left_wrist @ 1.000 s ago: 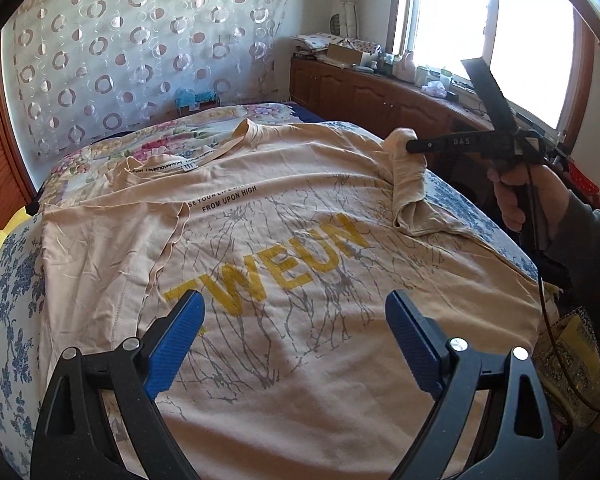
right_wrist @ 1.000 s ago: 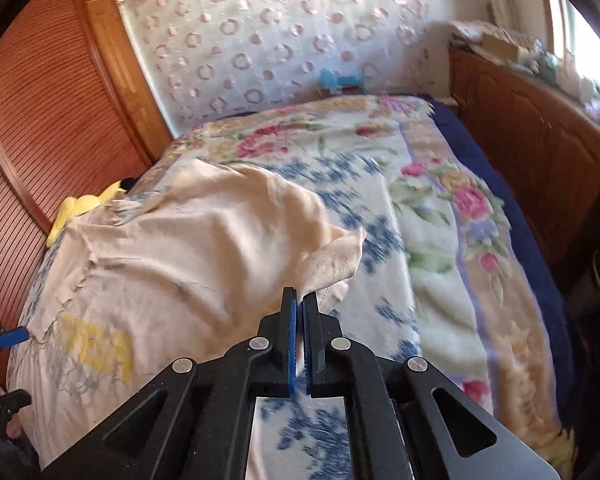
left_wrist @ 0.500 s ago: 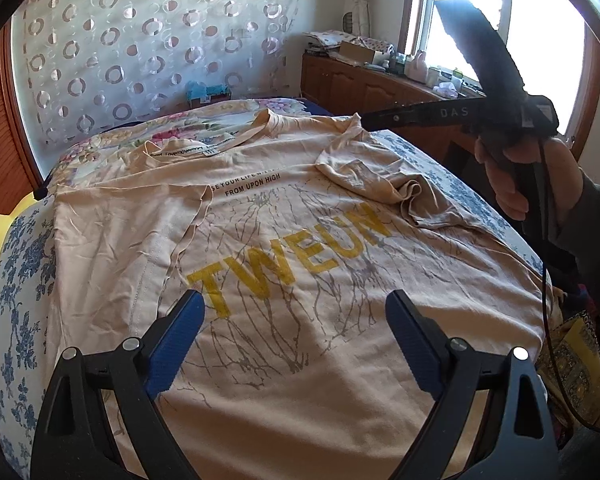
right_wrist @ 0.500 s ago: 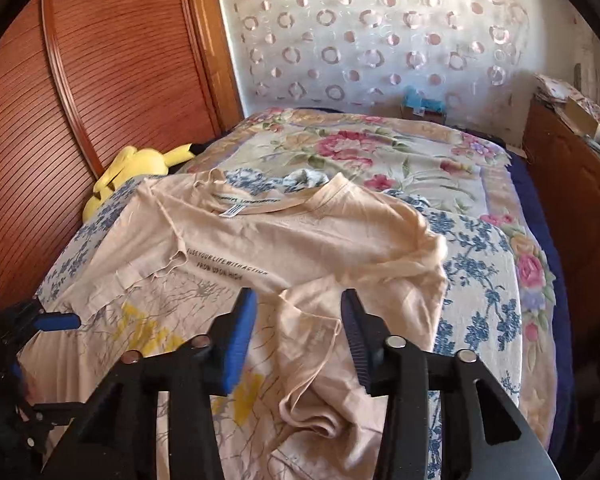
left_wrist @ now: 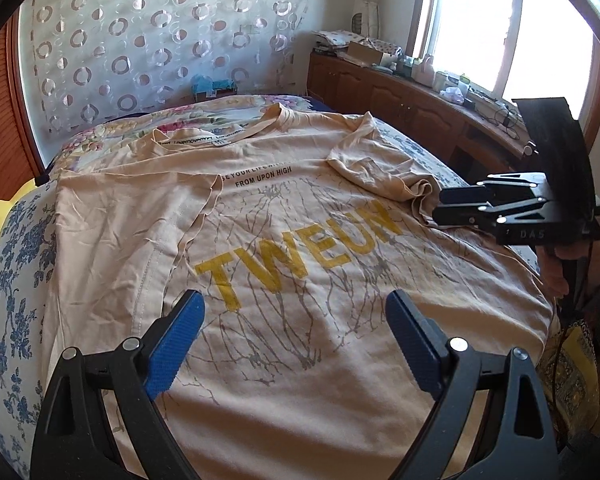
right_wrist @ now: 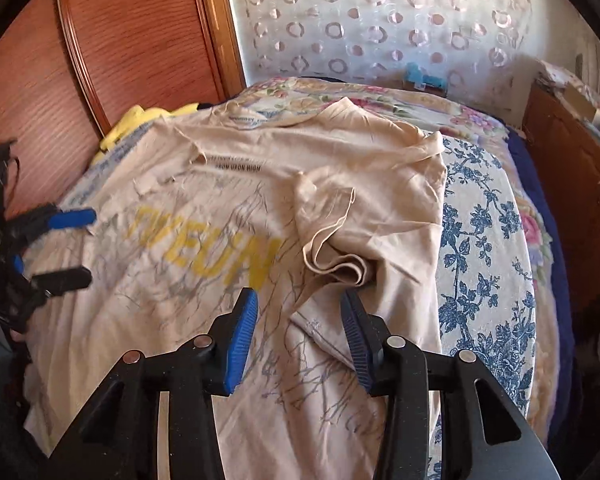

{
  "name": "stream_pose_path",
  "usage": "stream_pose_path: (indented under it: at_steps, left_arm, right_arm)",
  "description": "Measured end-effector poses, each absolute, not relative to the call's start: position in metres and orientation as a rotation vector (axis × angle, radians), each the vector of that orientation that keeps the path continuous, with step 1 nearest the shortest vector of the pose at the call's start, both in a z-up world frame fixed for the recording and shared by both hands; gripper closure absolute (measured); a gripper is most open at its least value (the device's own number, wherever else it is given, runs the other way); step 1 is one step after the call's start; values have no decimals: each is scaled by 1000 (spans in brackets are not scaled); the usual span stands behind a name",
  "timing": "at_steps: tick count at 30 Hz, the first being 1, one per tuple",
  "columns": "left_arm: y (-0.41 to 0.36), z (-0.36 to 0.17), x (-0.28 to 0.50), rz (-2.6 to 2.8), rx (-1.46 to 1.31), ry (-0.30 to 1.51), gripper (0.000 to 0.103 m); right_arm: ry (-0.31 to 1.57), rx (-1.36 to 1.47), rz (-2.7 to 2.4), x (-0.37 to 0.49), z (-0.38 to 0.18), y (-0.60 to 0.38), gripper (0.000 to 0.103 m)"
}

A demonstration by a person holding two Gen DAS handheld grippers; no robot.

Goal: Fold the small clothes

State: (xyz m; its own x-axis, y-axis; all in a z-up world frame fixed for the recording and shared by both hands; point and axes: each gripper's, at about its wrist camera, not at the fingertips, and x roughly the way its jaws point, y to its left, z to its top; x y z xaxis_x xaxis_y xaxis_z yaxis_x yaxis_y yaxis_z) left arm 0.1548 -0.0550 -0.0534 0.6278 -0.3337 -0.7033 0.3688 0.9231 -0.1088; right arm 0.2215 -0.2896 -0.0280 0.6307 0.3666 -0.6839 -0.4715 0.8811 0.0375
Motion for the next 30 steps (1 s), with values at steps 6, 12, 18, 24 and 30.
stream_pose_path:
  at_steps: [6,12,18,24,30]
  left_arm:
    - [-57,-54,154,-403,65,796,10]
    - [-52,-58,154,-394,52,801,10]
    - [-48,-55,152,-393,35,792,10]
    - [-47,-54,152,-385,36,788,10]
    - [-39,-49,155,-366,36,779,10]
  right_arm:
    - [794,-221,391,232,-43,-281,88]
    - [782,-240,454,218,-37,-286,97]
    - [815,-279,521,193,-25,-299,97]
    - [772,-194,516,203,-13,-310,70]
    - [757,-95,480,249,-13,-299,70]
